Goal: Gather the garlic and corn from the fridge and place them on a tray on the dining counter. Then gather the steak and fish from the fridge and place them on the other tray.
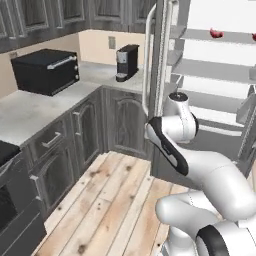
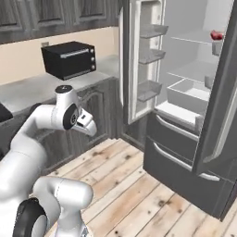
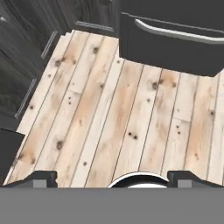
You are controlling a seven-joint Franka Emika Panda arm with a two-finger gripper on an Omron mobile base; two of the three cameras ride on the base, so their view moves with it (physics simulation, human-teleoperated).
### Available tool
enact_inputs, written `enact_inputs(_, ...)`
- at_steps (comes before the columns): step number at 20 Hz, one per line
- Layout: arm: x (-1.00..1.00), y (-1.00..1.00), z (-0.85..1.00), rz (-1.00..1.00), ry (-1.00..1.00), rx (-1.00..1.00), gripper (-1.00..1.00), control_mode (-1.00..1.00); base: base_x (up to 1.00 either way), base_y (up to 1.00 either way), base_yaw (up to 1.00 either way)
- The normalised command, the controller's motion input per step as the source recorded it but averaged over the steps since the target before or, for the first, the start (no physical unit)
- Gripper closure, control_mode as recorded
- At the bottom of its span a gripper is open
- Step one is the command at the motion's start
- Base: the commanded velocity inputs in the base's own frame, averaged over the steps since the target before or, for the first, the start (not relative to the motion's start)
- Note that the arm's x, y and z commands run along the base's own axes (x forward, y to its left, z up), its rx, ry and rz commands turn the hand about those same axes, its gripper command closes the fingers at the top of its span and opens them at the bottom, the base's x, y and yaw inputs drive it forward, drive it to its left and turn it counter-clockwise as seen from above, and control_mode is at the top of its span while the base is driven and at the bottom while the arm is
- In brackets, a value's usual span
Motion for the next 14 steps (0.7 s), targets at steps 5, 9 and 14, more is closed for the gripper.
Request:
enact_inputs(5, 0.0, 0.0, 0.0, 0.0, 0.0, 0.0, -1.0, 1.0, 0.21, -0.2, -0.75)
enact_inputs(9, 0.0, 0.0, 0.0, 0.0, 0.0, 0.0, -1.0, 1.0, 0.28, -0.33, -0.66)
enact_inputs(14, 0.0, 0.0, 0.0, 0.0, 0.0, 0.0, -1.0, 1.0, 0.76, 0.18, -0.42)
